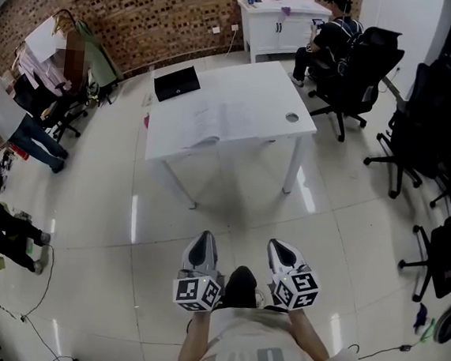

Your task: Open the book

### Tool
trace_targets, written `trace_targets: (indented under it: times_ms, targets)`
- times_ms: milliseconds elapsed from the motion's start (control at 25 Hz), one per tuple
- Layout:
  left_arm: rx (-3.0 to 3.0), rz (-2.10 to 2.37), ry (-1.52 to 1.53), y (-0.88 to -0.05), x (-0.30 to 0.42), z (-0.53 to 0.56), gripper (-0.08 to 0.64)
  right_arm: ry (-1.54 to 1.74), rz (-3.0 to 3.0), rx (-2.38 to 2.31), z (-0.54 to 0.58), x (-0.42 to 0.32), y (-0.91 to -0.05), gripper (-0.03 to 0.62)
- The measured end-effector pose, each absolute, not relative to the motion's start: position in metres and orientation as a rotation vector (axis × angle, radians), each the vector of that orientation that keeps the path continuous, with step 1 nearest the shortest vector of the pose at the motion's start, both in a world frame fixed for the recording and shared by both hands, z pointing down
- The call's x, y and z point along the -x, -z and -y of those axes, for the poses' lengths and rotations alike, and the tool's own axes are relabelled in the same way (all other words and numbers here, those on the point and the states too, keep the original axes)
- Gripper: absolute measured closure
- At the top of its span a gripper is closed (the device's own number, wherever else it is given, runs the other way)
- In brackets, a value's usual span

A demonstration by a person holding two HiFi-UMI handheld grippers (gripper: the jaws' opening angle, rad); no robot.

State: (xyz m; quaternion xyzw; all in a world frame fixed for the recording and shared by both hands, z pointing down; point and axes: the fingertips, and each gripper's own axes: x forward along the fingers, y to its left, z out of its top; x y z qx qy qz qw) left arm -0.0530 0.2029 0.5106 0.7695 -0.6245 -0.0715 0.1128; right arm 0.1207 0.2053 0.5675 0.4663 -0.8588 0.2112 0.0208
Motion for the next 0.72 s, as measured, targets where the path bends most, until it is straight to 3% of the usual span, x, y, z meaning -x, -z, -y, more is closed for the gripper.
trace_targets:
  times_ms: [320,720]
  targets:
    - [-2.243,1.828,0.233,-0.530,0.062,-0.128,0.543,-0.624,2.664,-1.346,-0.133,-0.098,-0.580,0.588]
    - [-2.339,1.785,0.284,-0.518,0.110,0.066,0.543,-0.563,2.649,-1.395,0.061,-0.042,-0.566,0.588]
